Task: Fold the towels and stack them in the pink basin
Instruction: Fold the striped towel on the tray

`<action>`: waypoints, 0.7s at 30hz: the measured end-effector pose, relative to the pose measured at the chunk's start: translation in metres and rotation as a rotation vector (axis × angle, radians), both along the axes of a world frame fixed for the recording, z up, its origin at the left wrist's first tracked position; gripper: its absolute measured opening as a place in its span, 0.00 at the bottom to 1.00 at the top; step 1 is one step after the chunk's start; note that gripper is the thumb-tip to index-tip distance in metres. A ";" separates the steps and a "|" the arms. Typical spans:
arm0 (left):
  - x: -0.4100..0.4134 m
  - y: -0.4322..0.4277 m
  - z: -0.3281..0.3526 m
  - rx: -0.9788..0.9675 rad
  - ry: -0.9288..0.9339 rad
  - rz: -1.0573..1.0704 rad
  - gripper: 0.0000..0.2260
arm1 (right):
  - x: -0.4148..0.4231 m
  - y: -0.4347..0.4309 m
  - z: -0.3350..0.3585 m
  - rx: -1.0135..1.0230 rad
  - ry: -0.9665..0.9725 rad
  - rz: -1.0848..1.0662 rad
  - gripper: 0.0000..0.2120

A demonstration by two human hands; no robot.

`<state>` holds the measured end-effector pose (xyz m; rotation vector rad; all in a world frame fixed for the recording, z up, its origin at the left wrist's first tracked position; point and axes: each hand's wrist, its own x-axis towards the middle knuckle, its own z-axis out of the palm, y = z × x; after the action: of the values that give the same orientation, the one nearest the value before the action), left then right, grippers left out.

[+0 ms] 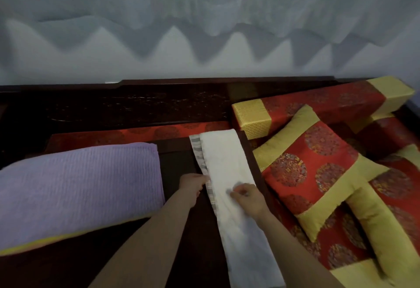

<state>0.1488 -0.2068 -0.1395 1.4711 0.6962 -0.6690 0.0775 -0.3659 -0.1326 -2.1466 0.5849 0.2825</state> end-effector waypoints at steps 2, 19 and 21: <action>0.000 -0.002 0.000 -0.036 -0.016 0.018 0.02 | 0.003 0.001 0.001 0.020 0.020 0.008 0.14; -0.006 0.048 0.064 -0.061 -0.401 -0.013 0.04 | 0.037 0.043 0.053 -0.051 -0.285 -0.093 0.16; 0.016 0.070 0.082 -0.002 -0.450 0.065 0.09 | 0.045 0.034 0.072 -0.052 -0.375 -0.193 0.15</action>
<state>0.1643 -0.1365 -0.0572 1.5211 0.3905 -0.2709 0.1224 -0.3315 -0.0610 -2.1019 0.5773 -0.2391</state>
